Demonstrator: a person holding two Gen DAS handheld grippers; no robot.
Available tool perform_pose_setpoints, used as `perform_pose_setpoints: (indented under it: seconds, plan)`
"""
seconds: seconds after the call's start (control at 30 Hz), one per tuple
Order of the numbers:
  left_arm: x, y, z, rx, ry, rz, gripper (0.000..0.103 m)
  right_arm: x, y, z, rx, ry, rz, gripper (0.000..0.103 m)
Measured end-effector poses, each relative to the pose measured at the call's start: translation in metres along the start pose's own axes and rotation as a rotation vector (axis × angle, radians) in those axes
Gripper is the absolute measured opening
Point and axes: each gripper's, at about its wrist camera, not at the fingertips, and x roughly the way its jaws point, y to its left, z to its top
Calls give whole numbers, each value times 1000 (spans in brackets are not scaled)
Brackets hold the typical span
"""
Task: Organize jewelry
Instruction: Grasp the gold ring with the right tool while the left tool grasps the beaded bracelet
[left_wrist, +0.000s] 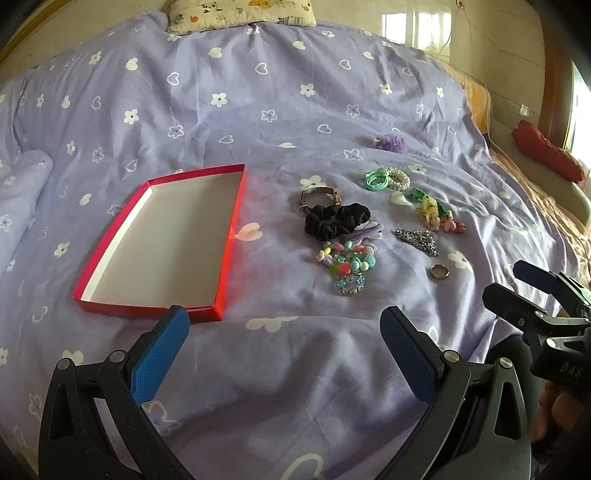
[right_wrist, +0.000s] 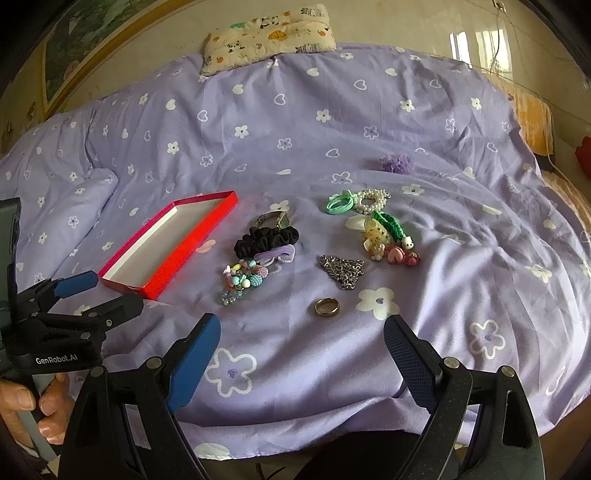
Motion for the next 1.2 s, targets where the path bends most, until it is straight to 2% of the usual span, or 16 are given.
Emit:
perform_pose_setpoints:
  seconds: [0.37, 0.57, 0.67, 0.87, 1.03, 1.1, 1.2]
  plan:
    - [21, 5, 11, -17, 53, -24, 103, 20, -13, 6, 26, 52, 25, 90]
    - [39, 5, 25, -14, 96, -64, 103, 38, -20, 13, 44, 101, 52, 76]
    - [51, 3, 32, -4, 119, -81, 100, 49, -23, 15, 46, 133, 51, 64]
    - [76, -6, 42, 16, 161, -127, 95, 69, -24, 17, 23, 188, 62, 54]
    - [96, -17, 47, 32, 198, -196, 86, 87, -26, 16, 4, 240, 62, 45]
    - [102, -22, 47, 46, 206, -213, 81, 91, -27, 16, 9, 253, 69, 37]
    - [115, -31, 48, 73, 236, -234, 74, 95, -27, 18, 6, 268, 71, 31]
